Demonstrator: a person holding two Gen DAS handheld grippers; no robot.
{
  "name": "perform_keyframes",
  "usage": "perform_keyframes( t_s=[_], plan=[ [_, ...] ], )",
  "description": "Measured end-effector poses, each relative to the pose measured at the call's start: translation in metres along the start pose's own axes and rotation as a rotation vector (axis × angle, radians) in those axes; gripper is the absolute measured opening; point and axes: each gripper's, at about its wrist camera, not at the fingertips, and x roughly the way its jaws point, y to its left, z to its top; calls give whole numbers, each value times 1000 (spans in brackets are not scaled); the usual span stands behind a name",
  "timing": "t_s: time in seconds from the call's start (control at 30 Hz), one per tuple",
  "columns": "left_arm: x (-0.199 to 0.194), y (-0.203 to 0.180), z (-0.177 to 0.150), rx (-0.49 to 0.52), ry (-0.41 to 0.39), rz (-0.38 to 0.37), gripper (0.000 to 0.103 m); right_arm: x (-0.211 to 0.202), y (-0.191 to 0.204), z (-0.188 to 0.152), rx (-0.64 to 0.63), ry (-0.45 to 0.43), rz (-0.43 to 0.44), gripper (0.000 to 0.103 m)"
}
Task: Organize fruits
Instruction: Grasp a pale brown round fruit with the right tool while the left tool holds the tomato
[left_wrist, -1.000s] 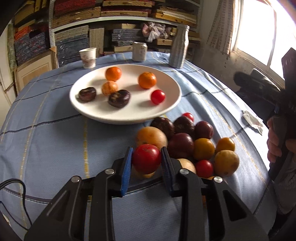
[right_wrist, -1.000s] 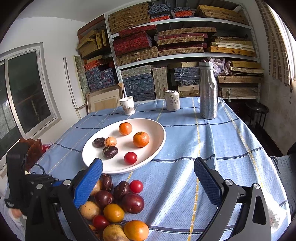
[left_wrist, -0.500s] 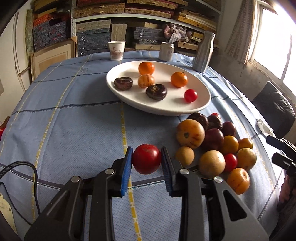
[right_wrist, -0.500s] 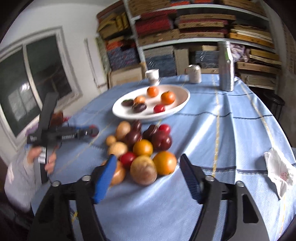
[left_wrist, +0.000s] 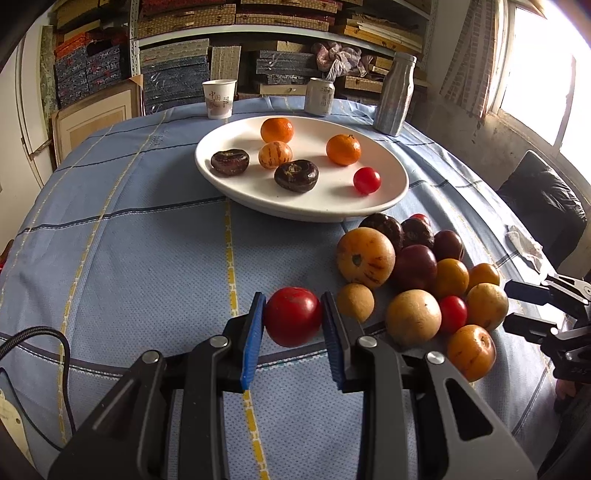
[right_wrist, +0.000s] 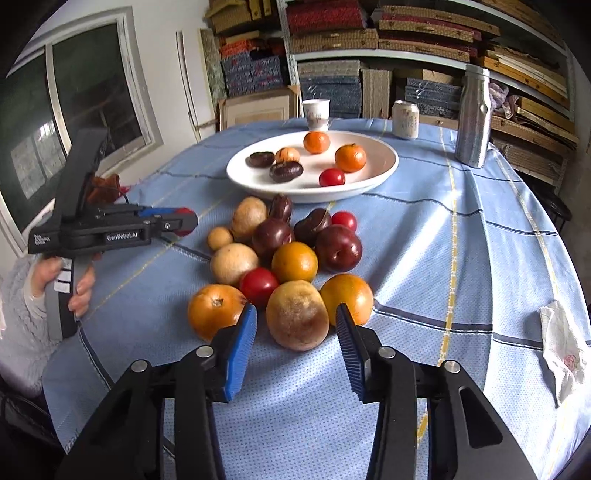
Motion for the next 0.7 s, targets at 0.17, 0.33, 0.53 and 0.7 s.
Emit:
perform_keyframes(
  t_s=[0.17,0.33,0.53,0.7],
  plan=[
    [1,-2,-1,4,3,-5,30,9,-1,2,5,43,-1,40],
    [3,-3,-1,6,13,-8,30,12,5,5,-23,33,-18,39],
    [5,-3,-2,5,22,-10,30,12,9,7,-51,34,-31,40],
    [6,-3,-2,7,26,-11,30,9,7,1,-59,65,-23,40]
  ],
)
